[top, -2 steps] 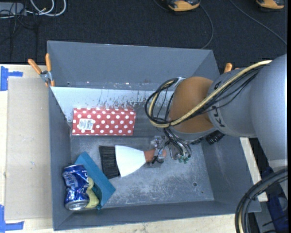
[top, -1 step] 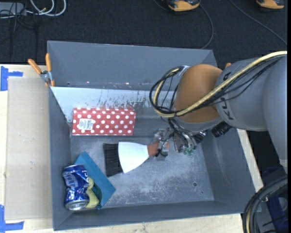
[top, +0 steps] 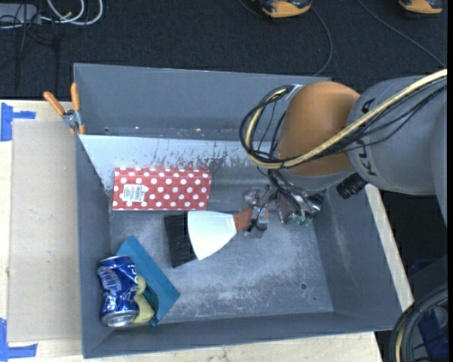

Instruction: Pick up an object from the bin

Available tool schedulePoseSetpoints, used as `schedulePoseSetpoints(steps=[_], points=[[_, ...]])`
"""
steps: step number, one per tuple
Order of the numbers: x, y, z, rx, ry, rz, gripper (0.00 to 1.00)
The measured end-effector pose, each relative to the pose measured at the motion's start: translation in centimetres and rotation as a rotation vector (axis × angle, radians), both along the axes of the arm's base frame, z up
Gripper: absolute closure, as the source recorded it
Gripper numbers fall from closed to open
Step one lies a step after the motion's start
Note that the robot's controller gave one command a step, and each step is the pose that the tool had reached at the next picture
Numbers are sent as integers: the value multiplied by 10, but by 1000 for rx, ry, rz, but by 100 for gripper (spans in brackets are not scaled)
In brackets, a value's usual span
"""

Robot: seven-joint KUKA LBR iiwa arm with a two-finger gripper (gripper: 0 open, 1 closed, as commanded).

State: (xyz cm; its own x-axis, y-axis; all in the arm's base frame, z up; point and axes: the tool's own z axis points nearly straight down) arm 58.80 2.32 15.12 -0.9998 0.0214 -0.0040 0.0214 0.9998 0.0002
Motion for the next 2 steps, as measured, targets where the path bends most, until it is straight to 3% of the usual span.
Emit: schedulePoseSetpoints(steps=[1, 2], points=[[2, 14, 44, 0, 16, -34, 100], [16, 9, 105, 0, 7, 2, 100]])
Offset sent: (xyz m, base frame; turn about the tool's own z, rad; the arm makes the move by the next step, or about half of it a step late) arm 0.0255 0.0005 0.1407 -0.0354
